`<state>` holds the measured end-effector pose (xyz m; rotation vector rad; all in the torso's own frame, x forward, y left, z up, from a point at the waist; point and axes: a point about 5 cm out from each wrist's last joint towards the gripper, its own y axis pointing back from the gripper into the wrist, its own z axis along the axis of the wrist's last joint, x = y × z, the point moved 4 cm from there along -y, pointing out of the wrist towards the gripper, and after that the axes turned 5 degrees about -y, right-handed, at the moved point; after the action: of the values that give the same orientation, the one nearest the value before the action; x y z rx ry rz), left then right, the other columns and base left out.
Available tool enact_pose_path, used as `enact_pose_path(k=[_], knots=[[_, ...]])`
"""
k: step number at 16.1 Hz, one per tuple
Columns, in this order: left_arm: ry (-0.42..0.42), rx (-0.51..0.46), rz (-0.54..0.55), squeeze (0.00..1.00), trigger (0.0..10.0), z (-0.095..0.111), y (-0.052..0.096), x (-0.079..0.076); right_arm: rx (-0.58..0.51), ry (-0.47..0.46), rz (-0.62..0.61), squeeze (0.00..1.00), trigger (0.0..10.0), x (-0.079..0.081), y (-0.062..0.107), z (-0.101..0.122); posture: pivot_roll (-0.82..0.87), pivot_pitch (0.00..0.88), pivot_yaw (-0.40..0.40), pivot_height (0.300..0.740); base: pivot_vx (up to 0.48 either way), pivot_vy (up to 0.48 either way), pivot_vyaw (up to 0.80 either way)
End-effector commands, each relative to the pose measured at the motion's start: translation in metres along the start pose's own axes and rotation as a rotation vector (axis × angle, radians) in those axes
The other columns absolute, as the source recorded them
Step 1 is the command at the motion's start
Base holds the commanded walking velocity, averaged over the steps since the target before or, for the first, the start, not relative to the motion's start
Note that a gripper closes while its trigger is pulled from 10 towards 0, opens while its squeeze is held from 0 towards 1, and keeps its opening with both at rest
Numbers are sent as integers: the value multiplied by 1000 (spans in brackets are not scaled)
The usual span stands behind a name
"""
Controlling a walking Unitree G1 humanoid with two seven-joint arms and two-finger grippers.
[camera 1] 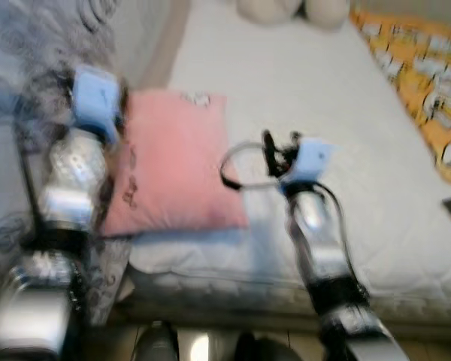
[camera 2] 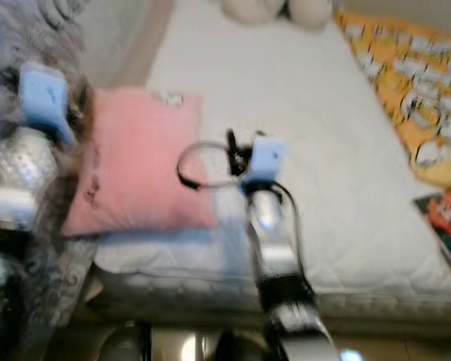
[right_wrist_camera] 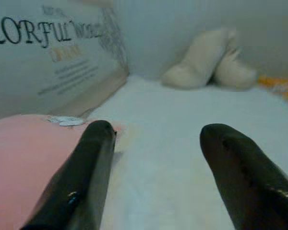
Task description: Clean up the room
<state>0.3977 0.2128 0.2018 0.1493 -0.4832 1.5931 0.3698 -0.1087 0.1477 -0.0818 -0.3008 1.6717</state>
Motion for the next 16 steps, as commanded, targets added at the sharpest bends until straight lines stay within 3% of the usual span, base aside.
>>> enact_pose_path(k=[1,3,5,6,7,8,11,13,16], knots=[[51,-37,1,1000,10000,10,8,-7,-15,73,-54,1000,10000,-24,9,7,112,0,-105,740,0,0,0],[67,-51,-17,1000,10000,12,16,-17,-16,114,-107,1000,10000,-43,20,8,106,0,-105,740,0,0,0],[77,-56,-93,1000,10000,16,36,-38,36,191,-118,1000,10000,-54,48,-4,88,0,-89,740,0,0,0],[91,-33,-104,1000,10000,12,49,-45,92,180,-172,0,10000,-65,62,-14,71,0,-77,740,0,0,0],[98,-27,-109,1000,10000,10,53,-46,108,175,-196,0,10000,-69,67,-18,66,0,-73,740,0,0,0],[116,-26,-91,0,10000,6,58,-46,135,160,-240,0,10000,-78,75,-24,58,0,-66,740,0,0,0],[137,49,-97,0,10000,-11,56,-55,169,138,-293,0,10000,-91,79,-31,35,0,-39,740,0,0,0],[192,120,-100,0,10000,-25,58,-61,166,138,-273,0,10000,-86,69,-30,24,0,-32,740,0,-463,-731],[204,127,-86,0,10000,-25,58,-65,200,114,-196,0,10000,-72,56,-35,31,0,-45,740,0,-458,0]])
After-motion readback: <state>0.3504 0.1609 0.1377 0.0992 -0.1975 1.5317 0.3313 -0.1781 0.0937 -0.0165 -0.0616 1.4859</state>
